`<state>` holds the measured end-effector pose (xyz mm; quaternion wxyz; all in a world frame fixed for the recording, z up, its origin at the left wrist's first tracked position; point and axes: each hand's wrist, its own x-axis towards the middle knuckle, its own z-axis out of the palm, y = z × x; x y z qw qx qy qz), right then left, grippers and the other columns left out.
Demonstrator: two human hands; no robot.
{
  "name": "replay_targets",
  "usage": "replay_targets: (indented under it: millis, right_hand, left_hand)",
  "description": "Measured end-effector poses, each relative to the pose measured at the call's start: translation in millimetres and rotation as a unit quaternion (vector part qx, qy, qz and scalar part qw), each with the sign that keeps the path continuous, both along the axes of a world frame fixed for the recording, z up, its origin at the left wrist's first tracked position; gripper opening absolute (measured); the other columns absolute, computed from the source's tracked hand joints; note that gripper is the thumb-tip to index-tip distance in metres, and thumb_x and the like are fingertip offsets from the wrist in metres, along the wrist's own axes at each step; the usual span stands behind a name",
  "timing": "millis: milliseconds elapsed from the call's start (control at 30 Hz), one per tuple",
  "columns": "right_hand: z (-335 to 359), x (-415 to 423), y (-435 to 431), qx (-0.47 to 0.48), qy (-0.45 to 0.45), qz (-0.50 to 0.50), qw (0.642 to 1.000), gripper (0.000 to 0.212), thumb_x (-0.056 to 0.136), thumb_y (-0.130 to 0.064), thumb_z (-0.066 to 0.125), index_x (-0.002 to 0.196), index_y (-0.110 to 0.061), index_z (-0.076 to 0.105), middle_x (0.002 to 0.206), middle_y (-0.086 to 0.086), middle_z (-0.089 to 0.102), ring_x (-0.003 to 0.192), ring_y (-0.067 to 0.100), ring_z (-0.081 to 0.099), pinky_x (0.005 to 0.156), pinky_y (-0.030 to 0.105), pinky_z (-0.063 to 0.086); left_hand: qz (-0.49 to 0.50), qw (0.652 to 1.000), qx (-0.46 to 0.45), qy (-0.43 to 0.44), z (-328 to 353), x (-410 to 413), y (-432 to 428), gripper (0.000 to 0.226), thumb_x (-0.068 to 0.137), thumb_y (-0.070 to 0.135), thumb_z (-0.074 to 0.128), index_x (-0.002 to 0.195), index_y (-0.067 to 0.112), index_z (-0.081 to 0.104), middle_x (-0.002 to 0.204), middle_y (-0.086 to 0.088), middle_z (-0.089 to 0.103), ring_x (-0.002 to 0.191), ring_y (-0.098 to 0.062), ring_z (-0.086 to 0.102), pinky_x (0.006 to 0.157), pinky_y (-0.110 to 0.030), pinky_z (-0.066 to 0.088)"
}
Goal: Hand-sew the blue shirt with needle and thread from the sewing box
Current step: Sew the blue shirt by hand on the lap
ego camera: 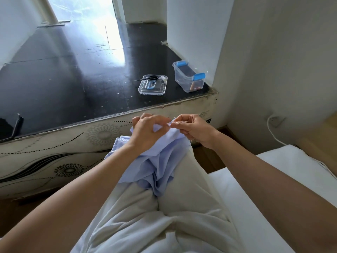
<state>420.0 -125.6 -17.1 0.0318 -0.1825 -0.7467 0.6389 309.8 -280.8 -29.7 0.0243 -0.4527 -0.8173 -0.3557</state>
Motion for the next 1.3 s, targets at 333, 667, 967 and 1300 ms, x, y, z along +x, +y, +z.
replay_targets:
  millis: [333,667,967,1300]
  right_hand:
    - [18.7,26.3,9.5,0.003,0.003,-0.038,0.999,0.012,0.096,-0.024,0.059,0.093,-0.014,0.065,0.065,0.002,0.05,0.049,0.007,0.043,0.047,0.014,0.038]
    - [29.4,45.5,7.0,0.074,0.017,-0.073,0.994,0.012,0.095,-0.023,0.061,0.094,-0.012,0.065,0.069,-0.001,0.056,0.054,0.007,0.045,0.045,0.011,0.039]
    - [35.6,51.6,-0.4,0.096,0.022,-0.05,0.994,0.015,0.096,-0.021,0.059,0.1,-0.008,0.065,0.068,-0.004,0.056,0.045,-0.001,0.05,0.046,0.01,0.04]
    - [19.9,57.2,11.6,0.061,-0.015,-0.143,0.988,0.018,0.087,-0.028,0.072,0.091,-0.012,0.066,0.079,0.0,0.068,0.067,0.008,0.063,0.051,0.011,0.048]
  left_hand:
    - [0.107,0.989,-0.047,-0.087,-0.5,-0.7,-3.1,0.021,0.092,0.029,0.063,0.078,0.032,0.078,0.089,0.014,0.075,0.096,-0.01,0.065,0.102,-0.039,0.037]
    - [0.075,0.994,-0.081,-0.023,9.9,5.8,-1.0,0.044,0.088,0.029,0.07,0.13,0.032,0.059,0.136,0.009,0.053,0.13,-0.022,0.037,0.105,-0.03,0.027]
    - [-0.123,0.978,0.006,-0.17,26.3,36.3,14.8,0.014,0.093,0.005,0.061,0.093,0.007,0.075,0.086,-0.011,0.076,0.089,-0.033,0.07,0.091,-0.05,0.052]
    - [0.035,0.991,0.02,-0.129,17.0,17.6,1.1,0.038,0.093,0.008,0.058,0.07,0.037,0.067,0.07,0.012,0.073,0.076,-0.006,0.069,0.088,-0.036,0.054]
